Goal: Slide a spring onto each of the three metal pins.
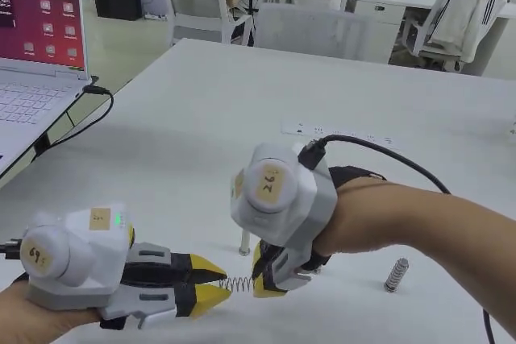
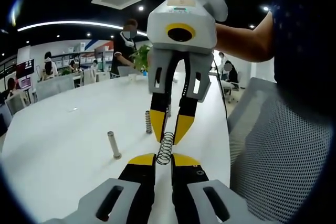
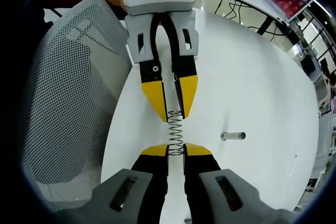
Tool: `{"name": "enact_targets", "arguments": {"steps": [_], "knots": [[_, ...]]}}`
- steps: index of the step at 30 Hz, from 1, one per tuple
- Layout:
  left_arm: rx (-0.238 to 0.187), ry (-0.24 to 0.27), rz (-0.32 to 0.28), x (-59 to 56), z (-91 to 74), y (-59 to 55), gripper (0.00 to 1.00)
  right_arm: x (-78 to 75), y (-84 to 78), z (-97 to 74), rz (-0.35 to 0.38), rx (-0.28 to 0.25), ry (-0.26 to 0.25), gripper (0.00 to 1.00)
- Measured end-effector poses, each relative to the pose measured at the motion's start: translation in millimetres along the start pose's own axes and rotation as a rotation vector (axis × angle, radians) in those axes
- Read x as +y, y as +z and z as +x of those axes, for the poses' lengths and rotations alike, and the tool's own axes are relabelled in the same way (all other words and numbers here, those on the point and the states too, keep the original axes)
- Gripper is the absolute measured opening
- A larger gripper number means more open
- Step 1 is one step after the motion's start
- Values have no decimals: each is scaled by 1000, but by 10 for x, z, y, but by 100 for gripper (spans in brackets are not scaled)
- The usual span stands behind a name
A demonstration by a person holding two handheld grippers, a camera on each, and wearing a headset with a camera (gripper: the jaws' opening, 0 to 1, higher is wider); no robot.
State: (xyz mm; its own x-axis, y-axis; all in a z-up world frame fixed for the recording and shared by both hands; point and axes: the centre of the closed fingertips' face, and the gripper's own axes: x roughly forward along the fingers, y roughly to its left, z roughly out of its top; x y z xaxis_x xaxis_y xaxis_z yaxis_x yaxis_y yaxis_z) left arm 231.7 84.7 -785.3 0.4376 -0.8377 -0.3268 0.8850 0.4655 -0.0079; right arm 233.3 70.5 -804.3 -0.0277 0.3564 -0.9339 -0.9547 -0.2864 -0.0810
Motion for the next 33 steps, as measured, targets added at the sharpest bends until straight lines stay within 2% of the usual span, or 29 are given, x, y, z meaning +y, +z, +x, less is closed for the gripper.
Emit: {"name": "enact_targets", "arguments": {"steps": [12, 33], "knots": [[1, -24, 10, -48, 11, 18, 2, 29, -22, -49, 6, -10, 14, 8], [-6, -44, 16, -92, 7, 60, 1, 55, -48, -4, 39, -12, 24, 9]]}}
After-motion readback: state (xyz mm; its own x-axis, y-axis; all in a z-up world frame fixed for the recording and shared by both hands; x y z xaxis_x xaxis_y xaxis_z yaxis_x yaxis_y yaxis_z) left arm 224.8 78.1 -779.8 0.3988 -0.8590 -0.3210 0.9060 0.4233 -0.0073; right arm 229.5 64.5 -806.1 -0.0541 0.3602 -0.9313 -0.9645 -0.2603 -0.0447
